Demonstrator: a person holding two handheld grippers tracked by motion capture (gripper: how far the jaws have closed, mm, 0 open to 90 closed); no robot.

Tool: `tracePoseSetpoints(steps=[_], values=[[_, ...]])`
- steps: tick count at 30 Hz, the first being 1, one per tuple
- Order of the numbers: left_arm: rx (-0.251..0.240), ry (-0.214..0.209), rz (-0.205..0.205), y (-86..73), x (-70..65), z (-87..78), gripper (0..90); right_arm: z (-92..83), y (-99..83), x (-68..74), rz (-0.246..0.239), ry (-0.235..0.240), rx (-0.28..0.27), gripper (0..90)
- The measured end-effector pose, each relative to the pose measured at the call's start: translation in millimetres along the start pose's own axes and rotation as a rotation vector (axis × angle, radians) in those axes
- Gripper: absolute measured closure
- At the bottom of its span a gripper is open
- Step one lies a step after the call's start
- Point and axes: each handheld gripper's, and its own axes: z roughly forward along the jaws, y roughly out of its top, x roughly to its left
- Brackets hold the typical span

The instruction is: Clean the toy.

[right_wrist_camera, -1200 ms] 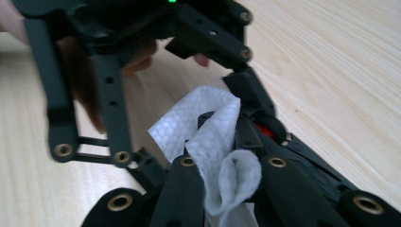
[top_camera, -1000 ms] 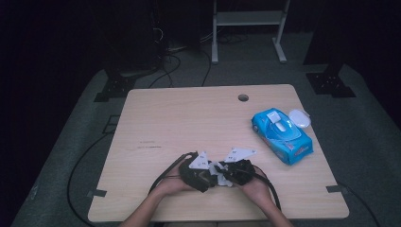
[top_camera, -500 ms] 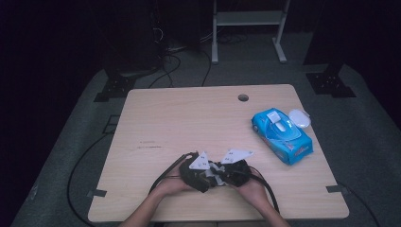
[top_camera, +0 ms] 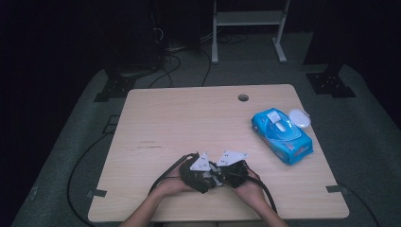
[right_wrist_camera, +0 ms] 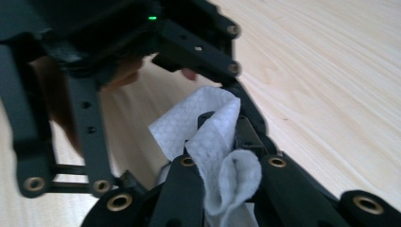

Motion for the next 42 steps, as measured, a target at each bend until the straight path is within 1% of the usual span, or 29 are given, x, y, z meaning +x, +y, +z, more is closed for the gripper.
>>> tracePoseSetpoints(steps=[2, 4, 6, 9, 10, 11, 12, 14, 16, 17, 19, 20, 21, 22, 24, 25, 26, 27, 28, 31, 33, 34, 35, 36, 37, 38, 39, 41, 42], values=[[0.002, 0.004, 0.001, -0.2, -0.3, -0.3, 23.8, -3.0, -1.2, -5.0, 0.016, -0.023, 0.000, 84.0], [0.011, 0.005, 0.006, -0.5, 0.1, 0.3, 23.8, -7.5, -4.6, -14.0, 0.030, -0.058, -0.001, 84.0], [0.008, 0.002, 0.006, -0.6, 0.2, 0.0, 23.8, -10.5, -7.0, -17.9, 0.037, -0.084, 0.005, 84.1], [-0.008, 0.002, -0.004, 0.4, 0.2, -0.2, 23.8, -11.5, -6.5, -17.7, 0.054, -0.072, -0.004, 84.1], [-0.008, 0.001, -0.004, 0.6, 0.2, -0.1, 23.8, -10.3, -5.8, -16.0, 0.049, -0.064, -0.007, 84.1], [-0.005, 0.002, 0.001, 0.6, 0.1, 0.2, 23.8, -8.6, -5.0, -13.9, 0.047, -0.045, -0.014, 84.1], [-0.005, 0.003, 0.001, 0.7, -0.1, 0.3, 23.8, -6.4, -3.6, -9.7, 0.049, -0.015, -0.019, 84.1], [-0.001, 0.005, 0.003, 0.8, -0.4, 0.2, 23.8, -3.3, -1.7, -3.8, 0.027, 0.002, -0.020, 84.0], [0.001, 0.005, 0.005, 0.1, -0.2, -0.3, 23.8, -2.7, -0.7, -2.7, 0.012, -0.013, -0.013, 84.1], [-0.001, 0.007, 0.004, -0.1, -0.4, -0.6, 23.8, -3.9, -1.2, -6.0, 0.021, -0.025, -0.010, 84.1], [-0.001, 0.005, 0.001, 0.3, -0.2, -0.9, 23.8, -7.2, -4.5, -15.4, 0.063, -0.052, -0.015, 84.1], [-0.007, 0.004, -0.002, 0.6, -0.4, -0.6, 23.8, -8.9, -5.9, -19.6, 0.091, -0.056, -0.018, 84.2], [-0.012, 0.005, -0.003, 1.4, -0.5, -0.4, 23.8, -9.6, -6.0, -19.9, 0.097, -0.057, -0.021, 84.1], [-0.013, 0.005, -0.001, 2.1, -0.5, -0.6, 23.8, -9.7, -5.6, -17.9, 0.089, -0.057, -0.023, 84.1], [-0.014, 0.003, -0.003, 2.7, -0.8, 0.0, 23.8, -6.6, -3.5, -10.4, 0.080, -0.010, -0.038, 84.1], [-0.004, 0.004, 0.006, 2.3, -0.7, 0.3, 23.8, -3.6, -2.1, -5.4, 0.066, 0.009, -0.041, 84.1], [-0.003, 0.006, 0.001, 1.4, -1.4, 1.0, 23.8, -1.0, -0.6, -1.4, 0.040, 0.008, -0.032, 84.1], [-0.003, 0.006, 0.001, 1.4, -1.4, 1.0, 23.8, -1.0, -0.6, -1.4, 0.040, 0.008, -0.032, 84.1], [0.005, 0.005, 0.007, 0.4, -1.0, 0.2, 23.8, 0.5, 0.5, 0.4, 0.019, 0.001, -0.020, 84.1], [0.001, 0.007, 0.004, 0.5, -0.1, -1.1, 23.8, -6.4, -3.8, -13.2, 0.052, -0.050, -0.017, 84.1], [0.004, 0.007, 0.004, -0.2, 0.5, -0.5, 23.8, -11.9, -7.8, -22.9, 0.071, -0.100, -0.011, 84.2], [0.006, 0.008, 0.007, -0.3, 0.5, -0.5, 23.8, -13.9, -9.6, -26.8, 0.094, -0.110, -0.010, 84.1], [0.006, 0.008, 0.007, -0.3, 0.5, -0.5, 23.7, -13.9, -9.6, -26.8, 0.094, -0.110, -0.010, 84.1], [0.006, 0.009, 0.010, 0.1, 0.6, -0.5, 23.7, -14.3, -10.5, -28.4, 0.112, -0.109, -0.017, 84.1], [0.006, 0.009, 0.010, 0.1, 0.6, -0.5, 23.8, -14.3, -10.5, -28.4, 0.112, -0.109, -0.017, 84.1], [0.006, 0.009, 0.010, 0.3, 0.3, -0.6, 23.8, -11.2, -8.6, -21.7, 0.095, -0.071, -0.026, 84.1], [0.012, 0.011, 0.012, 0.2, 0.3, -0.5, 23.8, -9.6, -7.9, -18.6, 0.087, -0.057, -0.026, 84.1], [0.019, 0.015, 0.014, -1.6, 0.1, -0.1, 23.8, -6.5, -5.3, -12.5, 0.045, -0.062, -0.009, 84.1], [0.019, 0.014, 0.012, -2.4, 0.6, -0.3, 23.8, -6.5, -5.2, -13.3, 0.038, -0.063, -0.004, 84.1]])
